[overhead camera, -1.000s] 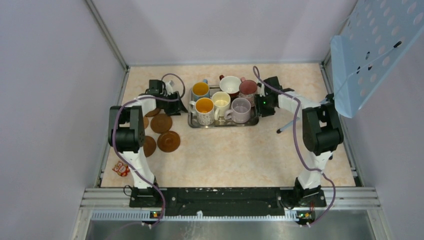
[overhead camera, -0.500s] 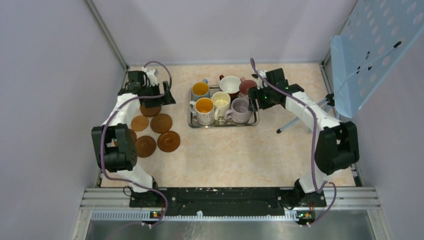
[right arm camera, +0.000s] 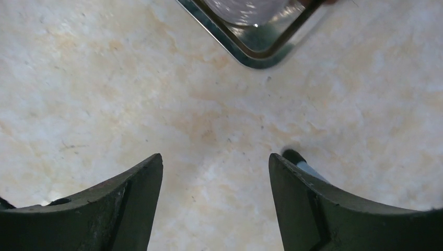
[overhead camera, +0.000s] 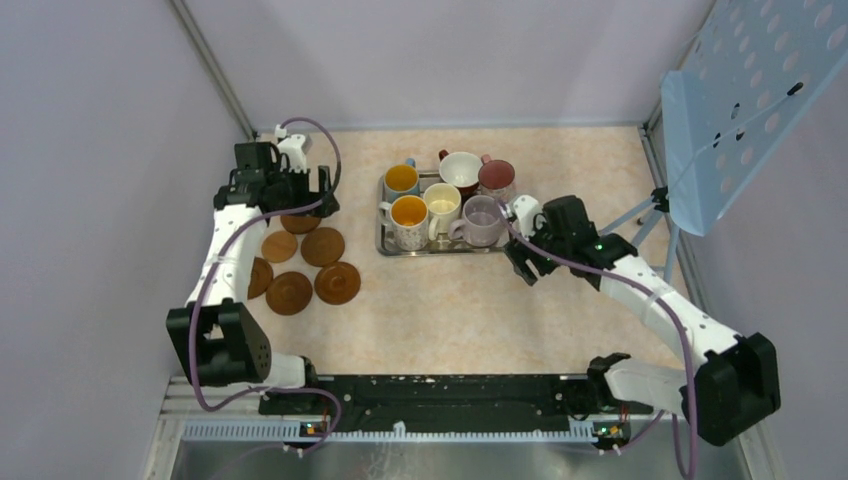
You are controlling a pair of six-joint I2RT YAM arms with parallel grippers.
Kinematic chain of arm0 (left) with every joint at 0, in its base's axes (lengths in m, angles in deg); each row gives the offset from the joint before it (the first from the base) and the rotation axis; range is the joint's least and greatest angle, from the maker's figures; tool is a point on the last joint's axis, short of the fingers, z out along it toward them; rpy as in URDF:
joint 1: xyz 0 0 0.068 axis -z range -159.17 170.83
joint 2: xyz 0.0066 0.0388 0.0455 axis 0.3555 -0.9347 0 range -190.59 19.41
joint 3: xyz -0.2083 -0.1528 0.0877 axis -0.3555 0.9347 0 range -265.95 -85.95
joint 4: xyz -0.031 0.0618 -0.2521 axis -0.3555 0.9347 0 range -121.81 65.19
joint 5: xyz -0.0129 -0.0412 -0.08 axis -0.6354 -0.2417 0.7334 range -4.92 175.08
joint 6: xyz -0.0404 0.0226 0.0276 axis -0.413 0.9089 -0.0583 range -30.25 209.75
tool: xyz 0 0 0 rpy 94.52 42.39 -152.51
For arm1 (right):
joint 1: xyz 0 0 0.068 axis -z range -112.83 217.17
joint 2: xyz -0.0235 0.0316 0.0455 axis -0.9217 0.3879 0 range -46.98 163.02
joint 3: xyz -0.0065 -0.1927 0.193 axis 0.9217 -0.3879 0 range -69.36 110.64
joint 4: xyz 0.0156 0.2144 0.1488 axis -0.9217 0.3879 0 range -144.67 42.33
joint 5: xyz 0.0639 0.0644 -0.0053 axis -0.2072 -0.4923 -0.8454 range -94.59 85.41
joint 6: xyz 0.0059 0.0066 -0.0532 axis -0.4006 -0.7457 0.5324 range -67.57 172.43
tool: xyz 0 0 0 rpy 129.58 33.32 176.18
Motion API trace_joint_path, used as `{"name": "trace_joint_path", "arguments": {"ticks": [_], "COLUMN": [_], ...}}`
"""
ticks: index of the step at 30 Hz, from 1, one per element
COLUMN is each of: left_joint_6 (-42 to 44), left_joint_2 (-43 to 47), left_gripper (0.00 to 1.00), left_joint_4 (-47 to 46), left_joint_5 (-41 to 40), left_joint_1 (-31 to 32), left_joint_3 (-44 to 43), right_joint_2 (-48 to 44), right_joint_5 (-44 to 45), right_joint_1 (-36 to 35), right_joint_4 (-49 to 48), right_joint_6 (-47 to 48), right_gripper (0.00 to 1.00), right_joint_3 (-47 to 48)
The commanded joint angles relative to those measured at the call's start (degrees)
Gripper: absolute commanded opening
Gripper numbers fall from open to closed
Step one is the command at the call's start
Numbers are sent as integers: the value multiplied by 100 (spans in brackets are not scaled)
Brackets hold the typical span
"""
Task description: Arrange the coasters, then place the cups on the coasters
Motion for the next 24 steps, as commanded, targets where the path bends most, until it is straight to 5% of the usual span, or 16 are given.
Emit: {"name": "trace_joint_path", "arguments": {"ticks": [1,13,19,24], "left_joint_6": [486,633,1056,1257], "left_joint_2": [291,-972,-1657,-2074], "left_gripper": [99,89,71,66], "left_joint_4": [123,338,784,966], "left_joint_5": [-209,-229,-694,-1132], "left_joint_1": [-75,-1364,-1873,-1939], "left_joint_3": [106,-899,-1450,-1509], "right_joint_2": [-852,-1391,-1427,-1119], "right_joint_5": [663,102,-245,-175], "right_joint_1": [-4,47,123,127], "right_joint_4": [-505,-40,440,598], "right_joint_6": [679,451,1000,779], "right_gripper": [75,84,86,86], "right_joint_3": [-216,-236,-6,250]}}
